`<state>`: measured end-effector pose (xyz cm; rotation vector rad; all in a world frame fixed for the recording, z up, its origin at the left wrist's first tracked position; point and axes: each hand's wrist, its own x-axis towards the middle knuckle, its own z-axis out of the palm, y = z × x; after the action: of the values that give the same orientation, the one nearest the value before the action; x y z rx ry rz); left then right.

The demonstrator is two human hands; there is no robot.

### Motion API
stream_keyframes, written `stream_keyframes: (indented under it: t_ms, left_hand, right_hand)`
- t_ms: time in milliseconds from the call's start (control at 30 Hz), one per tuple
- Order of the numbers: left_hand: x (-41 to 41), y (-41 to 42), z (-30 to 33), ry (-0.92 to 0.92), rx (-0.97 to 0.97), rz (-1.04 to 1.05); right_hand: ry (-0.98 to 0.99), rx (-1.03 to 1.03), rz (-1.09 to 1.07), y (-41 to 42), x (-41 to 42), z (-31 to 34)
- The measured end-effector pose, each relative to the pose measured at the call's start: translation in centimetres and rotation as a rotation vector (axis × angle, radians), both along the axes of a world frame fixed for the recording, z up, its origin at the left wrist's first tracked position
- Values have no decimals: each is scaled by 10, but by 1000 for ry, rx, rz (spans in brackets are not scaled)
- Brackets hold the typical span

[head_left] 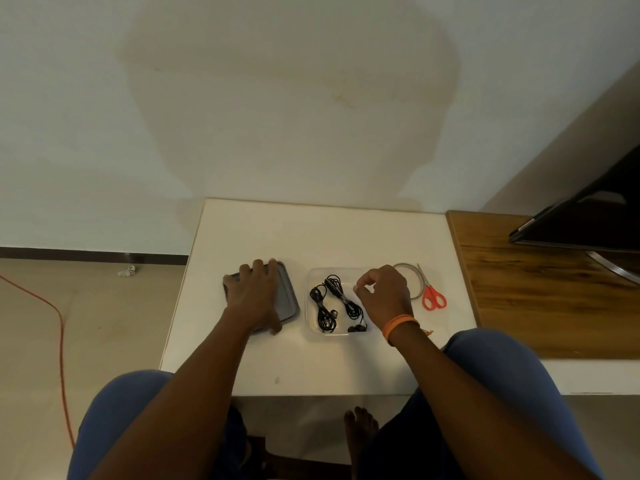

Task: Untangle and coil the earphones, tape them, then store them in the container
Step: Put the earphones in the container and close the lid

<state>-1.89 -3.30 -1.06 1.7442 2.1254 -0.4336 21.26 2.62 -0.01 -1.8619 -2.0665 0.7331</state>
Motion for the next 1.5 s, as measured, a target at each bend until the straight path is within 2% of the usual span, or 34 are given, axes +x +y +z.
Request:
stream_keyframes:
  t_ms: [67, 100, 133, 200, 267, 300, 433, 500, 600, 700, 800, 900, 1100, 1500]
  left_hand:
    - [-10, -1, 12, -47, 75, 139]
    - [-14, 0, 20, -145, 127, 233]
    - [-18, 1, 27, -317, 176, 346]
    - [-15, 3, 46, -843, 248, 541]
    - [1, 0, 65, -1333, 172, 584]
    - [9, -2, 72, -1491, 102, 572]
    - [34, -10, 83, -1982, -72, 685]
    - [37, -11, 81, -2083, -143, 727]
    - [28, -4, 68, -1930, -90, 742]
    - [16, -2, 53, -1604, 35, 707]
    - [16, -7, 41, -1205, 93, 594]
    - [31, -10, 33, -1025, 142, 629]
    - [53, -9, 19, -907, 253, 674]
    - [53, -6, 10, -892, 306, 718]
  right_hand:
    - [83, 12, -1, 2, -1, 6]
    - [163, 11, -23, 3, -2, 9]
    - [265, -7, -60, 4, -3, 14]
    - [500, -144, -152, 7, -5, 27]
    - [716, -369, -181, 8, -7, 38]
    - [776, -462, -176, 9, -7, 40]
    - [872, -667, -121, 4, -10, 43]
    - [856, -647, -88, 0, -10, 40]
    - [784, -561, -110, 0, -5, 36]
    - [774, -539, -179, 6, 6, 36]
    - [570, -426, -118, 11, 12, 35]
    - [402, -330, -106, 12, 13, 24]
    - [213, -266, -118, 19, 21, -6]
    - [102, -258, -142, 17, 17, -20]
